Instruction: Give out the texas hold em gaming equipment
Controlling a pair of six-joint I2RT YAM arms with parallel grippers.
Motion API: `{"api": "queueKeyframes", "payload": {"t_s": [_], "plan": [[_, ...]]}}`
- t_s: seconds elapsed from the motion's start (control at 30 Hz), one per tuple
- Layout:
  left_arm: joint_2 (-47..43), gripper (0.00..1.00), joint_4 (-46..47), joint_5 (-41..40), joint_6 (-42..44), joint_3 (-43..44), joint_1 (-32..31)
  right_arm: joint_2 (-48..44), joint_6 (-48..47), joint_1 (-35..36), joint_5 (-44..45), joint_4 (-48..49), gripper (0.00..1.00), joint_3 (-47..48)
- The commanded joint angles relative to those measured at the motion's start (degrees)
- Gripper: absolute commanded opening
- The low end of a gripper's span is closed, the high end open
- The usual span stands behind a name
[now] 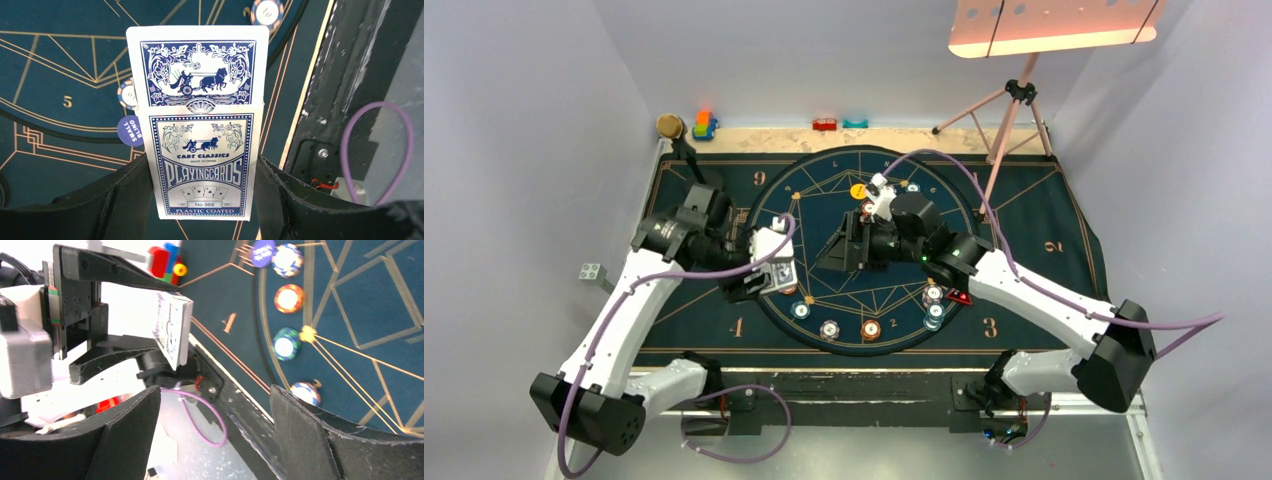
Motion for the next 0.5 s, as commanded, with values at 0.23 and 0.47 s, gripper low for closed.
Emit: {"api": "queueKeyframes", "payload": {"t_s": [0.23, 0.47], "plan": [[5.9, 0.02, -6.7, 7.6, -10.4, 15.7, -0.1, 7.5, 7.2, 3.4, -12.8, 27.4, 0.87, 1.3], [5.6, 0.02, -6.5, 7.3, -11.1, 15.6, -0.1, 12.0, 7.2, 4.6, -13.2, 28.0, 0.87, 4.0]]}}
